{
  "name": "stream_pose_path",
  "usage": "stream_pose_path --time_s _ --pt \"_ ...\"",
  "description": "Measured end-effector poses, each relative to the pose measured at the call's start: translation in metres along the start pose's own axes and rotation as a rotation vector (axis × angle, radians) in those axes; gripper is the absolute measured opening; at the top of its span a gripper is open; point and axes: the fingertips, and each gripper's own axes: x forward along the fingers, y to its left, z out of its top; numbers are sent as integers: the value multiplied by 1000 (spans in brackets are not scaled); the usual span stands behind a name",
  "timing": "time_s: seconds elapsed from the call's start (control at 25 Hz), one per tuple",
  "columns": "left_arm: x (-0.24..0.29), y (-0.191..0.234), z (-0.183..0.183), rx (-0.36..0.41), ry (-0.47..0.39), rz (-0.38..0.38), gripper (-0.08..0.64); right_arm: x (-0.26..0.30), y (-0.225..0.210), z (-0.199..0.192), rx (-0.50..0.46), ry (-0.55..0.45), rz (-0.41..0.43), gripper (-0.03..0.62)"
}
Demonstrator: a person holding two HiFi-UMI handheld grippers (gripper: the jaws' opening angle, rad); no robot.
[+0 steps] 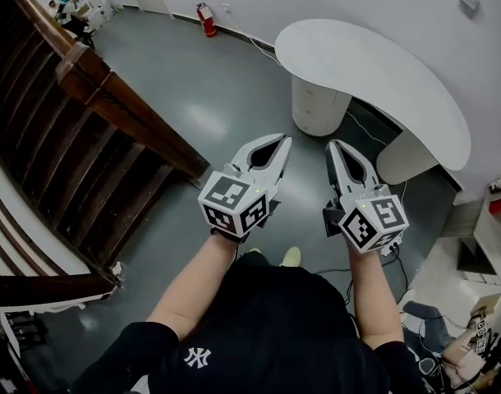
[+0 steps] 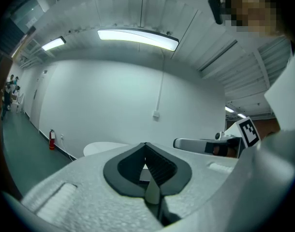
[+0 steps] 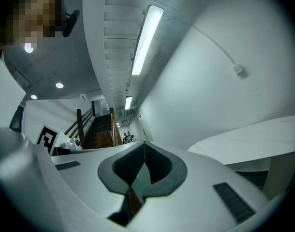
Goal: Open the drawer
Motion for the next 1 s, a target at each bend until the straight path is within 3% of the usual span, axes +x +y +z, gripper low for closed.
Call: stream_pose_path --time_s 0.2,0.44,0.56,0.8,1.0 --pt "19 3 -11 -1 14 3 9 9 -23 -12 33 14 -5 17" --pt "43 42 -13 -4 16 6 9 53 -38 -26 45 43 -16 17" --pt "73 81 -18 -13 14 2 9 96 -58 -38 45 66 -22 17" --pt "216 166 -45 -15 42 -17 9 205 -182 -61 61 116 -50 17" --pt "212 248 -29 -30 53 -67 9 283 -158 -74 62 145 -108 18"
